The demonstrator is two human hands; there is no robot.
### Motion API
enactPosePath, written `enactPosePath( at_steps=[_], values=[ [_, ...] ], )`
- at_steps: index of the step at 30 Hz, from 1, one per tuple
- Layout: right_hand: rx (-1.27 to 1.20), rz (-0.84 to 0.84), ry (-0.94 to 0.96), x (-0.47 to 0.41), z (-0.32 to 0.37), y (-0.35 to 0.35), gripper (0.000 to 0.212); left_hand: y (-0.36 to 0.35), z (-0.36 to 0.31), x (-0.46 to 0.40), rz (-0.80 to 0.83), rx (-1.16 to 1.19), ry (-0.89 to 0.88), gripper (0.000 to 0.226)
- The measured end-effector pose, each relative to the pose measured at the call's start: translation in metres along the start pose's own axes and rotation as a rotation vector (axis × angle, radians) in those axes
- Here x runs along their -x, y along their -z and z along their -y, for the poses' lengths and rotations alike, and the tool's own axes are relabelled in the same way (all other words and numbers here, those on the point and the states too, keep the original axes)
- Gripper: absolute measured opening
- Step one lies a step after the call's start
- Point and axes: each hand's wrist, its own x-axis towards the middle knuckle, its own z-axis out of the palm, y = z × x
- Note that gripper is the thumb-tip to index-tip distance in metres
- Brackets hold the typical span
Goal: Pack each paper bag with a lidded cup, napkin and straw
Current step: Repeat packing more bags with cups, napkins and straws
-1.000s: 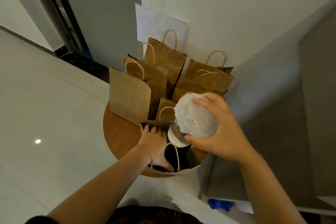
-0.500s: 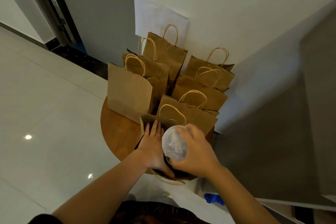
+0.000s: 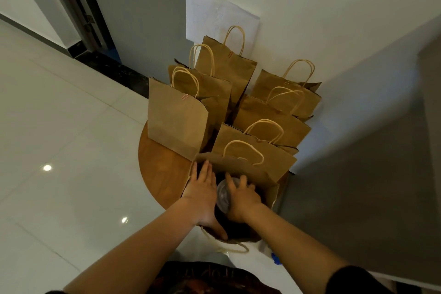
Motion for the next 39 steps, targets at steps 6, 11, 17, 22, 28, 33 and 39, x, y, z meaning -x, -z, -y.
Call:
enactPosePath(
  at_steps=[6,11,17,22,28,33,39],
  values=[
    [-0.035,-0.007,-0.043,-0.034,0.008,-0.031,0.081,0.003,0.004,0.003,-0.001,-0.022,-0.004,0.139],
    [-0.032,-0.004,-0.077,-0.045,0.005,-0.044,0.078,0.010,0.004,0.005,0.012,-0.001,-0.020,0.138],
    [0.082,0.066,-0.043,-0.030,0.009,-0.016,0.086,0.017,0.006,0.005,0.008,-0.023,0.008,0.139],
    [-0.093,-0.078,0.030,0.019,0.000,0.028,0.058,0.045,0.007,0.010,-0.094,0.109,-0.020,0.083],
    [-0.526,-0.371,0.031,0.114,-0.028,0.053,0.030,0.091,0.000,0.026,-0.162,0.375,-0.125,0.020],
    [-0.661,-0.531,-0.076,0.186,-0.043,0.048,0.024,0.132,-0.041,0.064,-0.237,0.391,-0.333,0.025],
    [-0.609,-0.632,-0.204,0.259,-0.074,0.029,0.023,0.160,-0.127,0.116,-0.352,0.258,-0.532,0.030]
  ],
)
